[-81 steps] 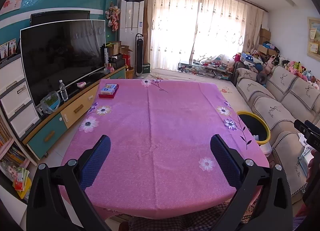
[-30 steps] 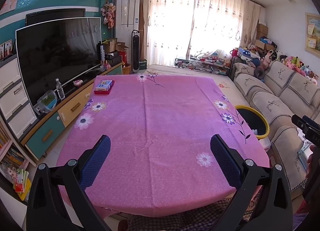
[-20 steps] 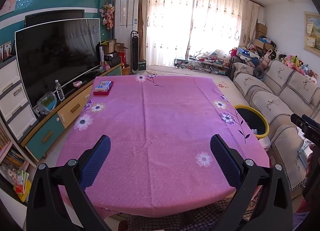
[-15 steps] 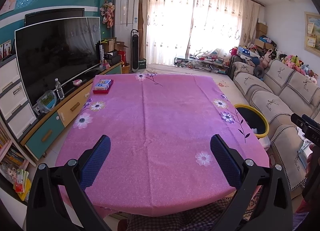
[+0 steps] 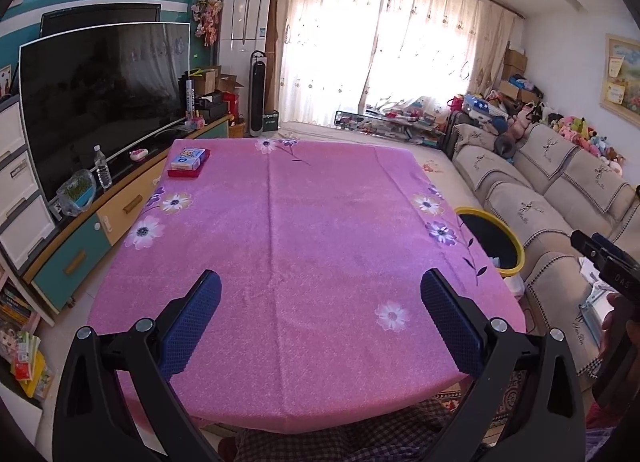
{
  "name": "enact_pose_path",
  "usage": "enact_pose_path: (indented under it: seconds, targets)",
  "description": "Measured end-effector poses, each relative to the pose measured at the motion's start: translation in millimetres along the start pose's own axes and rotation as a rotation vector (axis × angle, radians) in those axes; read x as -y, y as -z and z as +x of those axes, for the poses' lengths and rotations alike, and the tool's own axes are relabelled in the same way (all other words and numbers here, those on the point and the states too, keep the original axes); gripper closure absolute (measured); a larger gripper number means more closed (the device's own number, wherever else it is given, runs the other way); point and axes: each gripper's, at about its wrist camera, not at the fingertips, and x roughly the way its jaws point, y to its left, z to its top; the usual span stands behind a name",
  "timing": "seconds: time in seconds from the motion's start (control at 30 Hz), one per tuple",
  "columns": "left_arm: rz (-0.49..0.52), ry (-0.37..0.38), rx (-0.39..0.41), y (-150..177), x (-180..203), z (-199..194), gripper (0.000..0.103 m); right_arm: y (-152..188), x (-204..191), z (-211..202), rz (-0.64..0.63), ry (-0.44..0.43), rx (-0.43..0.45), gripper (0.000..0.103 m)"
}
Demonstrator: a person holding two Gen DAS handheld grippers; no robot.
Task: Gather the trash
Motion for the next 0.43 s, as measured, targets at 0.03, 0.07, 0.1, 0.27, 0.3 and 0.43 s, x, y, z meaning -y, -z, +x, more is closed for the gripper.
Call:
enact_pose_path:
  seconds: [0.03,0.07,0.1,0.27,0.3,0.43]
  targets:
    - [0.002,0.006,0.001,-0.9,0.8,1.7,0.005,0.4,-1.7,1.5,-0.002,-0.001,-0.002,0.007]
    - [0.006,0.006,0.0,-2.0,2.0,3.9,0.005,0.8,-3.0,2.8,-0.003,-0.003,-0.004,0.007]
    - [0.01,0.003,0.001,-2.8,2.9,5.4,0.005,1.0,-3.3,3.8,-0.005,-0.004,-0.006,0.007]
    - [0.045,-0.057,-0.01,-12.9,-1.6,23.4,0.005,-2.7,-7.3,15.7,-0.013,-0.018,-0.014,0.007]
    - [0.051,-0.055,-0.019,-16.2,-5.3,30.9,0.005,-4.6,-9.8,21.7,-0.02,-0.023,-0.016,0.007]
    - [0.055,-0.109,-0.034,-33.3,-27.7,76.7,0.005,-15.7,-28.1,67.1,-0.067,-0.034,-0.063,0.007]
